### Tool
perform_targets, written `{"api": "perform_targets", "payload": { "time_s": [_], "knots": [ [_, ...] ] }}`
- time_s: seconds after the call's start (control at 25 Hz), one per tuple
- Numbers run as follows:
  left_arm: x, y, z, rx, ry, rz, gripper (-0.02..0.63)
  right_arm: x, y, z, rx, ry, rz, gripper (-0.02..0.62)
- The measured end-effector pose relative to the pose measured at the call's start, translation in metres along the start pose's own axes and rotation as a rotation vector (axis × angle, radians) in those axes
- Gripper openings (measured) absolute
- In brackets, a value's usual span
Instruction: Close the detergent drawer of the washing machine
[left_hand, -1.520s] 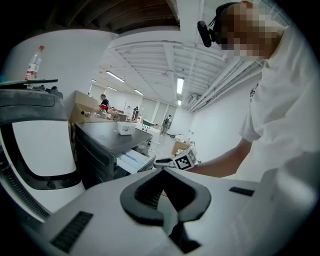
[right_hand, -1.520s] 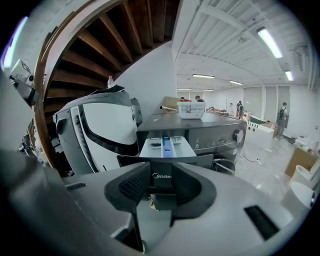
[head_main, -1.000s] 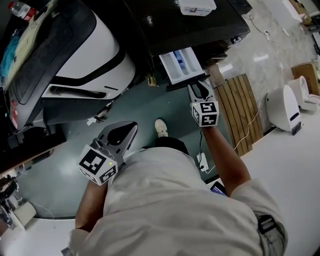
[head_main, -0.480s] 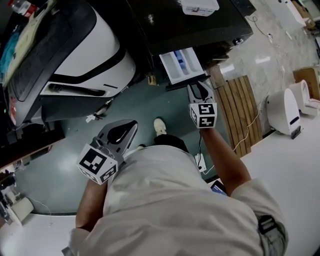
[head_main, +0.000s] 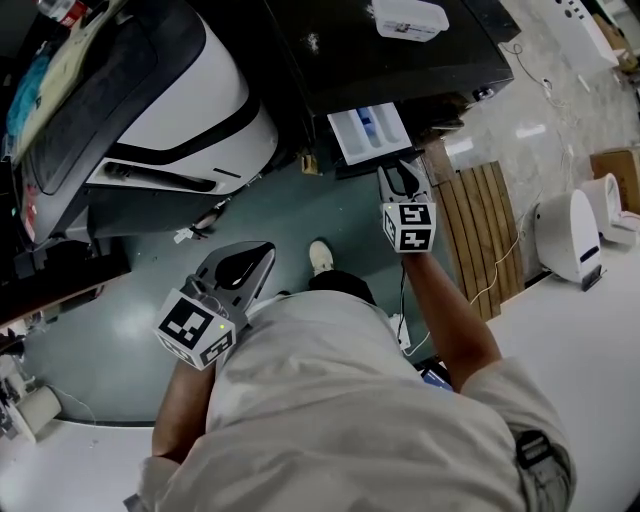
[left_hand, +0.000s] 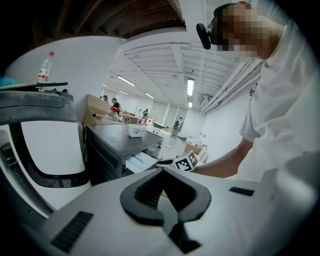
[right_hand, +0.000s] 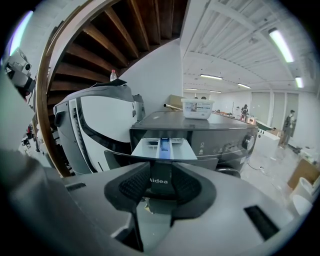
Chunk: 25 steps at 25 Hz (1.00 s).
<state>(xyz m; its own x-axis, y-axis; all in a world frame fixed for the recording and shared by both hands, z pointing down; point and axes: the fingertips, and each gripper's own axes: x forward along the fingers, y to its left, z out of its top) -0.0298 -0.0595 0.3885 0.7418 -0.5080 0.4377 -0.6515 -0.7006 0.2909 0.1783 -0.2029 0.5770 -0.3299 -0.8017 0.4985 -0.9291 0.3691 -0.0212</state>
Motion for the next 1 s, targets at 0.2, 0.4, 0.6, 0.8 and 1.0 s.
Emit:
{"api": "perform_targets", "payload": {
  "time_s": [0.2, 0.4, 0.6, 0.8, 1.0],
  "knots": [
    [0.000, 0.003, 0.001, 0.000, -0.003, 0.010, -0.006, 0.007, 0.000, 0.003, -0.005, 0.000, 0.005, 0.115],
    [0.001, 0.006, 0.002, -0.005, -0.006, 0.015, -0.005, 0.012, -0.001, 0.007, -0.012, -0.003, 0.010, 0.115],
    [0.003, 0.008, 0.002, -0.009, -0.006, 0.015, -0.006, 0.015, -0.001, 0.009, -0.015, -0.005, 0.012, 0.115],
    [0.005, 0.010, 0.004, -0.007, -0.008, 0.016, -0.006, 0.019, -0.002, 0.011, -0.019, -0.007, 0.014, 0.115],
    [0.008, 0.012, 0.006, -0.009, -0.007, 0.014, -0.005, 0.023, -0.001, 0.014, -0.020, -0.008, 0.019, 0.115]
  ]
}}
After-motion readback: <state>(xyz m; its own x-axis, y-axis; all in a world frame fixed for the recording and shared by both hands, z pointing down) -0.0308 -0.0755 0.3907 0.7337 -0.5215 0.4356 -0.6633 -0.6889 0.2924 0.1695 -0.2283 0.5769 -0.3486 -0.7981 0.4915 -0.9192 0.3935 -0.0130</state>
